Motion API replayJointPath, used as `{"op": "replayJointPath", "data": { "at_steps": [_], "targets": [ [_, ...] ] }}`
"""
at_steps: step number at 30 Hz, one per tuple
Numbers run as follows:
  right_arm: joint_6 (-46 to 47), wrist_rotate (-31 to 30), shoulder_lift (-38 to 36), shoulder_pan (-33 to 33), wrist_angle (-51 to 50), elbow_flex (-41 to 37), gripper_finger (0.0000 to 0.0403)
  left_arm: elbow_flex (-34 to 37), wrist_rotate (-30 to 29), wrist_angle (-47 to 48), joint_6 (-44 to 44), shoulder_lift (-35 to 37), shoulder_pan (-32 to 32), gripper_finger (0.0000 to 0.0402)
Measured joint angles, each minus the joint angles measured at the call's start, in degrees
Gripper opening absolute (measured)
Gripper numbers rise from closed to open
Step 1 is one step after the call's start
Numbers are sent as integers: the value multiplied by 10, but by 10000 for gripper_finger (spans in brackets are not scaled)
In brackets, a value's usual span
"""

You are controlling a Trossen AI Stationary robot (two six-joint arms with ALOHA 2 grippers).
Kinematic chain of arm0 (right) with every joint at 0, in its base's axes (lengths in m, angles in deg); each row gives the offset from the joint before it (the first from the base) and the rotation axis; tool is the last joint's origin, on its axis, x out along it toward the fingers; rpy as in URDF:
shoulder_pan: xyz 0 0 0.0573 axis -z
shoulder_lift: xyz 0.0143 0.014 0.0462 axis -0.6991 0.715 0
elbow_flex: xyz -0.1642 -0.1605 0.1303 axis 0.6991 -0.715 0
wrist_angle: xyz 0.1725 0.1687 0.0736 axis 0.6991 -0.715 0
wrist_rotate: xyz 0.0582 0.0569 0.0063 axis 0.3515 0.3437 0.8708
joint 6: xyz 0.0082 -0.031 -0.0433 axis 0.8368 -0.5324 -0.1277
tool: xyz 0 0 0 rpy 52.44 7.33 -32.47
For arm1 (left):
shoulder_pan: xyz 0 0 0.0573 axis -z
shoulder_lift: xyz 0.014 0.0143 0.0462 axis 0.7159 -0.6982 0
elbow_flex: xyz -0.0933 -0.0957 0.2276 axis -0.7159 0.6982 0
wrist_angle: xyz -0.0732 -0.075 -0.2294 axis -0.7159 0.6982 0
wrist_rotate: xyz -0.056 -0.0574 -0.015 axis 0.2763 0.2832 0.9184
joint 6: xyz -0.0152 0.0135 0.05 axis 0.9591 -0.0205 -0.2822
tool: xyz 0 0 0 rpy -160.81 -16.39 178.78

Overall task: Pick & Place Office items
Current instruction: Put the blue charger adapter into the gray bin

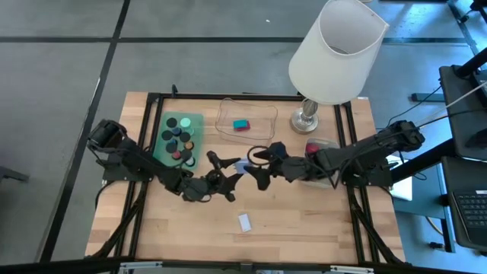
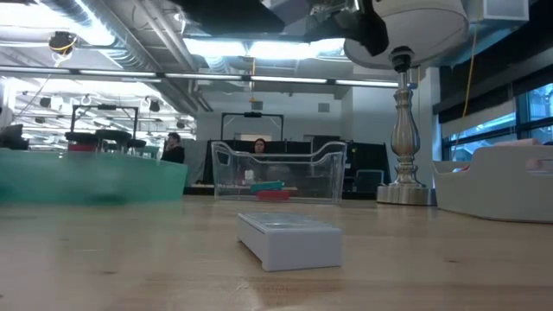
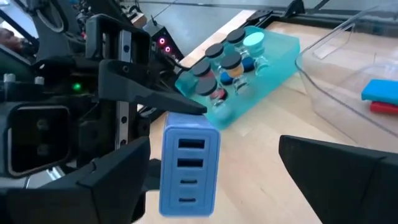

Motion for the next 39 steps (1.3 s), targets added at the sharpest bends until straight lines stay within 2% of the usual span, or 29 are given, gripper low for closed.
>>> {"op": "replayJointPath", "data": {
  "at_steps": [5,10,14,20,21,27,31,35,39],
  "targets": [
    [-7,-2,0,5,6,0,342,0,4,-18,-23,0,-17,208],
    [-15,-3,0,4,7,0,299,0,23,-21,-24,0,-29,208],
    [-14,-3,0,6,6,0,246,0,32,-24,-24,0,-36,208],
    [-12,-14,0,6,11,0,127,0,59,-24,-29,0,-38,220],
    [-12,-15,0,6,12,0,120,0,58,-24,-30,0,-38,226],
    [-47,-16,-2,7,0,0,121,0,49,-35,-6,0,-36,264],
    [-60,-16,-32,8,-35,0,121,0,27,-74,-3,0,-28,282],
    [-31,-16,-86,8,-163,0,121,0,-41,-92,-20,0,-13,292],
    [71,-19,-129,4,-352,0,121,0,-128,-88,-18,0,3,293]
  ]
}}
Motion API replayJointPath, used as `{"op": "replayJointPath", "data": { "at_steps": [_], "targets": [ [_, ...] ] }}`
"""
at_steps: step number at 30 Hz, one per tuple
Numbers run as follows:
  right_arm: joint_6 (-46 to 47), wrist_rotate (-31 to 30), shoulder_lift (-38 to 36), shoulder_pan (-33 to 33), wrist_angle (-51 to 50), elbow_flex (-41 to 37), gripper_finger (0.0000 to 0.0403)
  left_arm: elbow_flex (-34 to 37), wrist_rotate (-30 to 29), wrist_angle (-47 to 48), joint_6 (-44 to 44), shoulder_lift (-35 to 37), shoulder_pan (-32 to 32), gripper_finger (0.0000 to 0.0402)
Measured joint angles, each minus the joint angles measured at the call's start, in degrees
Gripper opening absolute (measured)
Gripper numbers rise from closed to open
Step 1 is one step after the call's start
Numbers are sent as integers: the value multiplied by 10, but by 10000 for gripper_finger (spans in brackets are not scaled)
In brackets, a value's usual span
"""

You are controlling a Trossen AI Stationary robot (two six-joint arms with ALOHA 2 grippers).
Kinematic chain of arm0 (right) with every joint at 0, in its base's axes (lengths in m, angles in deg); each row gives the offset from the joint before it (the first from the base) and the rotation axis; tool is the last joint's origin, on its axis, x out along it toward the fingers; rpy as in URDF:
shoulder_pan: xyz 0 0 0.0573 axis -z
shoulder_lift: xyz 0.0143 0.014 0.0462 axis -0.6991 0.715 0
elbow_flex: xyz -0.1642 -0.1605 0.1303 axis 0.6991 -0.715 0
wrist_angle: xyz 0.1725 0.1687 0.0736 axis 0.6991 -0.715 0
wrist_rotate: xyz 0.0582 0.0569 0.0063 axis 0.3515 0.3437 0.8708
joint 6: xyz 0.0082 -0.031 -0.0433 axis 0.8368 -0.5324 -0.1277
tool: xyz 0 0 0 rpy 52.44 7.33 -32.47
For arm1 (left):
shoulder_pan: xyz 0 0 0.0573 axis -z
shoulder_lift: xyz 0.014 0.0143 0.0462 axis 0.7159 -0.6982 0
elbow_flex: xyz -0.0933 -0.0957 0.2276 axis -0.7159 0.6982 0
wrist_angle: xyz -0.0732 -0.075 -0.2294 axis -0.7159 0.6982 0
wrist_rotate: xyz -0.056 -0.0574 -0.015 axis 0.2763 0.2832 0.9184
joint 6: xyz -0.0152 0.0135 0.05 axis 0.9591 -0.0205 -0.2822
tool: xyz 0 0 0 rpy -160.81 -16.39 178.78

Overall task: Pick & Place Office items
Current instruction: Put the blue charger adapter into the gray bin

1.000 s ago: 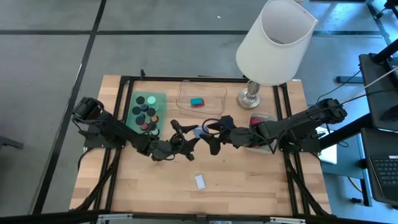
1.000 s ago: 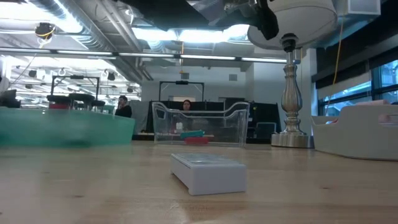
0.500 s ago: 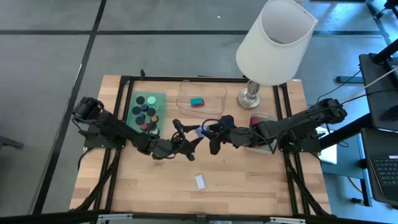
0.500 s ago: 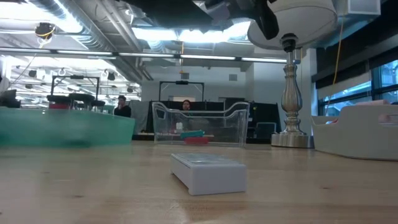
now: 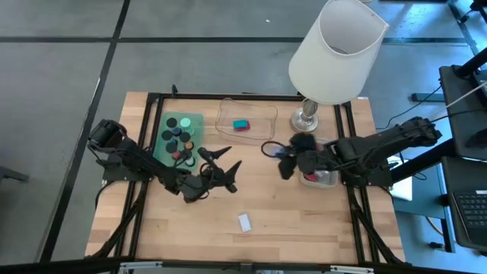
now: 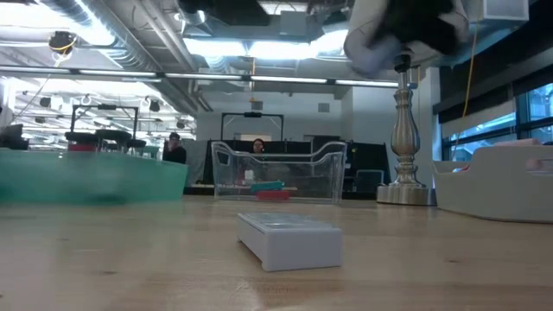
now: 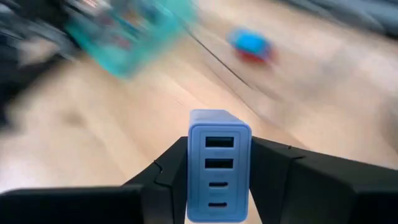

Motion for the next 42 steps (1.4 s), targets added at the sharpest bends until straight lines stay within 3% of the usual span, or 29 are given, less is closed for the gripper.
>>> {"op": "replayJointPath", "data": {
  "at_steps": [4,8,21,26,35,42],
  "targets": [
    [147,19,-16,-15,-203,0,121,0,-49,5,0,0,11,290],
    [274,47,-9,-39,-338,0,121,0,-54,7,1,0,16,290],
    [348,118,78,-82,-429,0,121,0,-55,19,19,0,18,290],
    [288,157,101,-82,-433,0,121,0,-55,22,20,0,18,290],
    [51,196,103,-82,-422,0,121,0,-55,22,20,0,18,290],
    [1,207,103,-81,-370,-4,122,0,-55,22,29,0,18,290]
  ]
}}
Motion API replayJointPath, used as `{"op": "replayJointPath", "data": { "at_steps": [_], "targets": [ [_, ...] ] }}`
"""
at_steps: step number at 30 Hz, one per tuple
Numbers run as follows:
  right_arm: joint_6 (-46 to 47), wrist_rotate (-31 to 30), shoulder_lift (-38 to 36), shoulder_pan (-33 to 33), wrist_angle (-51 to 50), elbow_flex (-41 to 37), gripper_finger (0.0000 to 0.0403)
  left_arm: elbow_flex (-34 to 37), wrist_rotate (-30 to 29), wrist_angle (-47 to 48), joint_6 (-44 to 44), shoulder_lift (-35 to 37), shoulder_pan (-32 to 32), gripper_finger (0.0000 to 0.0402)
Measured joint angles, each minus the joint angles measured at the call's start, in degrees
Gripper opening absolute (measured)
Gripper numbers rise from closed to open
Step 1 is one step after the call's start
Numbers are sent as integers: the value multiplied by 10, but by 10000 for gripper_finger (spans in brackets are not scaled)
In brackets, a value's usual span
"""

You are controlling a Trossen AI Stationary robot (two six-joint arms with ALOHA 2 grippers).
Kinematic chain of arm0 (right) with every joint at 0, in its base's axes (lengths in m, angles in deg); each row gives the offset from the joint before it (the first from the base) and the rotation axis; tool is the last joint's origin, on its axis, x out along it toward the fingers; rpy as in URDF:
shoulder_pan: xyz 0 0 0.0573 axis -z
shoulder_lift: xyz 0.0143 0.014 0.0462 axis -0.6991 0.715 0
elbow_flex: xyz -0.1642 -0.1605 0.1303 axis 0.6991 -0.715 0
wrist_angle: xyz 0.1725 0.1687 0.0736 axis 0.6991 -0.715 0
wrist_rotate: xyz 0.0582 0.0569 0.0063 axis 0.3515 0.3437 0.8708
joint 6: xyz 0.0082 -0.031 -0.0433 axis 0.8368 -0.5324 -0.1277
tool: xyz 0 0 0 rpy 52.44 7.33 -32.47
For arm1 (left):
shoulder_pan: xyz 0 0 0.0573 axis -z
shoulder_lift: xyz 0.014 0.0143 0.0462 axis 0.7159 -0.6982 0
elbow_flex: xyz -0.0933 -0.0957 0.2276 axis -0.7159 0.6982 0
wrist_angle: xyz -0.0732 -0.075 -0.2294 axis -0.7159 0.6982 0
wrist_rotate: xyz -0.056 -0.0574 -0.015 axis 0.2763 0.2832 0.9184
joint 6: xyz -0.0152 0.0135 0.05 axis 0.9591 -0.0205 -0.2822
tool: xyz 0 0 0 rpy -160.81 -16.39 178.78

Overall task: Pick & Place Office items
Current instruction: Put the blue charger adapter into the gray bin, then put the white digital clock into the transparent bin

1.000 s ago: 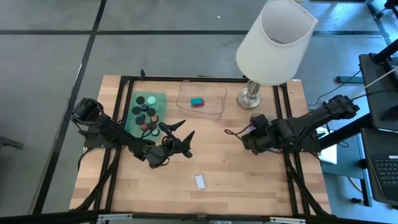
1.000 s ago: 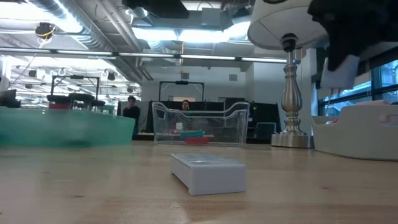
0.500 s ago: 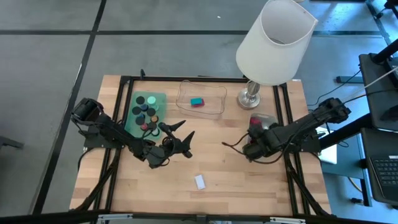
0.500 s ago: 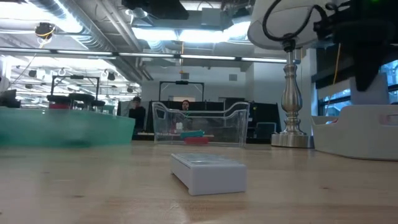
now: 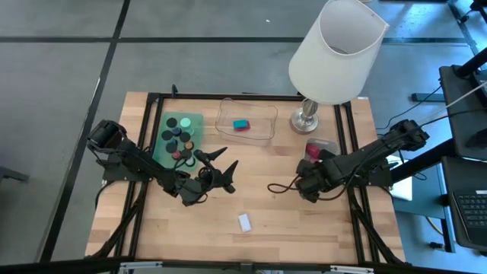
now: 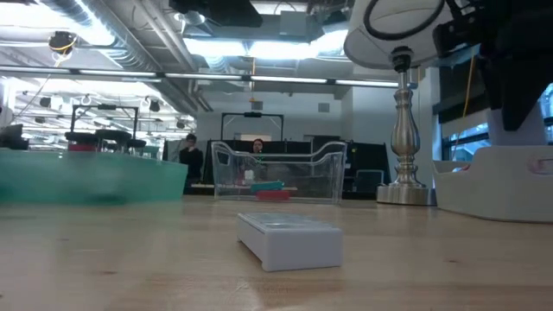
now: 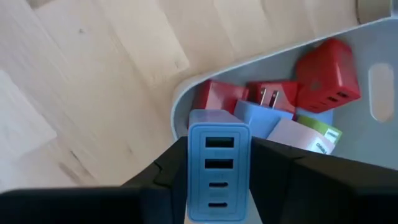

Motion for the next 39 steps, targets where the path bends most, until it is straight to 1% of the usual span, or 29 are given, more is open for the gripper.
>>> {"op": "replayJointPath", "data": {
  "at_steps": [9,15,18,25,28,31,33,35,37,39],
  "targets": [
    [-6,14,0,1,10,-40,127,0,0,0,0,0,3,290],
    [6,-9,0,1,10,-51,136,0,0,0,0,0,3,290],
    [6,-25,0,1,10,-51,158,0,0,0,0,0,3,290],
    [7,-27,0,1,4,-51,231,0,0,0,0,0,3,290],
    [24,-26,0,1,-32,-37,258,0,0,0,0,0,3,290],
    [48,-34,0,1,-92,-7,277,0,8,1,-5,0,3,290],
    [65,-52,0,1,-126,20,283,0,41,7,-25,0,3,290],
    [80,-66,0,0,-144,47,286,0,96,25,-31,0,3,290],
    [91,-77,0,-1,-144,73,287,0,178,61,-17,0,3,290],
    [97,-87,0,-6,-143,97,288,0,273,106,11,0,2,290]
  ]
}}
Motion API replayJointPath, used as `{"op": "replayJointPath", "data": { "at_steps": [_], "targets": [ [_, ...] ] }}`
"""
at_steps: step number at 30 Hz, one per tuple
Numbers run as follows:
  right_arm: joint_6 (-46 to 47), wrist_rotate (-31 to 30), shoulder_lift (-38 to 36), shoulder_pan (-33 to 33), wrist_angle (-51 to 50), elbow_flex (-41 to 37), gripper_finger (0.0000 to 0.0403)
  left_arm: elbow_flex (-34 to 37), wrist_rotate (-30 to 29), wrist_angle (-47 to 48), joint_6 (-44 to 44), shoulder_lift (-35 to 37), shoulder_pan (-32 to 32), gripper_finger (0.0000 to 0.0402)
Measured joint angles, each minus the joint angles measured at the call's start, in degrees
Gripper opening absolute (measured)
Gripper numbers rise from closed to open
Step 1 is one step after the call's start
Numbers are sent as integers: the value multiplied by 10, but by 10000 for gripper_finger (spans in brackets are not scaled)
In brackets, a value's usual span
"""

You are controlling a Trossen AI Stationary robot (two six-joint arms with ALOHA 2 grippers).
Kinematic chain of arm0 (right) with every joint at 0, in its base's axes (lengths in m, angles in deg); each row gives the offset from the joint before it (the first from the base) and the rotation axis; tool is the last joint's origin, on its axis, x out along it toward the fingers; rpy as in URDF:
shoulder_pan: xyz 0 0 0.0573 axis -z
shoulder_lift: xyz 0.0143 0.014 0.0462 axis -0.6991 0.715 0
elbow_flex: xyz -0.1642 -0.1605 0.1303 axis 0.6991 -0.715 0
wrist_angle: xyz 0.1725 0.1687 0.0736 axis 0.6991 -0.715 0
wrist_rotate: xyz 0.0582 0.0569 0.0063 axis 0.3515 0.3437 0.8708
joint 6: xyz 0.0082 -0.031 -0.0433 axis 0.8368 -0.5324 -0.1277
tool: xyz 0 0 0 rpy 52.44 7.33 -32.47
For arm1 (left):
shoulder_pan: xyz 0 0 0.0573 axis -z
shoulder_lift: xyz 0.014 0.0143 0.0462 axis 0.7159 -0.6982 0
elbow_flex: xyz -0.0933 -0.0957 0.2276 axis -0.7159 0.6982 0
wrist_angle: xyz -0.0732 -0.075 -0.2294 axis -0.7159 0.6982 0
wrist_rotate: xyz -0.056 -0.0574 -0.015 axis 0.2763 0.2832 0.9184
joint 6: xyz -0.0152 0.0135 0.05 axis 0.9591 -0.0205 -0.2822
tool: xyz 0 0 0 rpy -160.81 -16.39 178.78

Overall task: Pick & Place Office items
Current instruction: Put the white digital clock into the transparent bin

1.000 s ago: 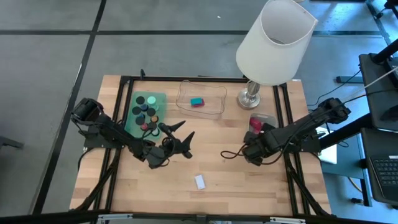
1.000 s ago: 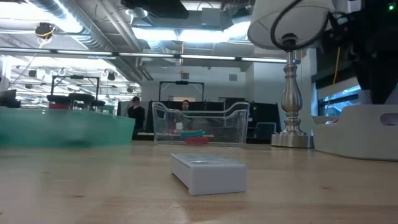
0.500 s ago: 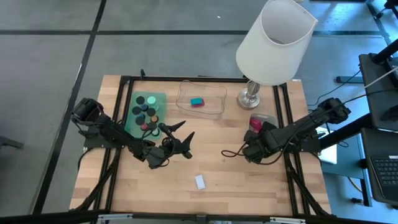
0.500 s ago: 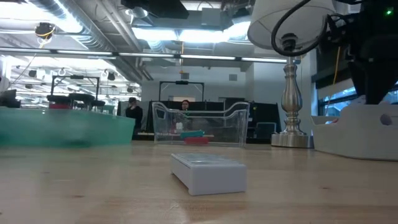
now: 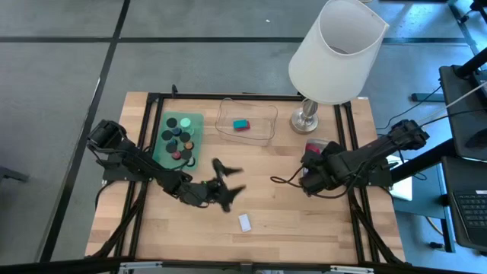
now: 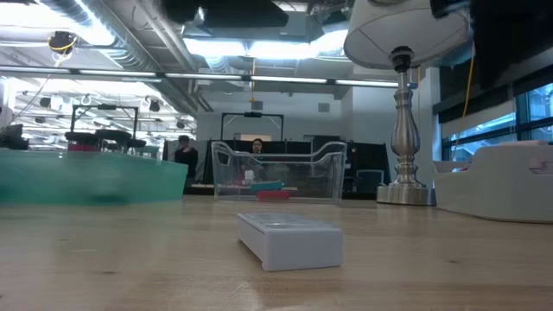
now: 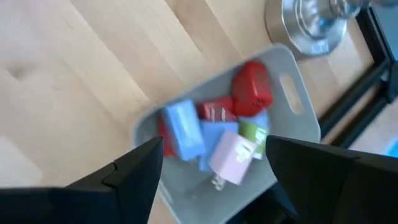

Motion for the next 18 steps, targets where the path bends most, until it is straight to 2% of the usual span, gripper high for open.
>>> {"op": "replayJointPath", "data": {
  "at_steps": [5,9,13,18],
  "targets": [
    [16,-31,0,-23,3,37,288,0,288,124,109,0,-28,290],
    [30,-44,0,-37,7,46,288,0,490,133,167,-3,-56,290],
    [49,-45,0,-47,8,46,288,0,601,105,203,-27,-82,290],
    [59,-45,0,-58,16,46,288,0,681,54,200,-86,-98,290]
  ]
}}
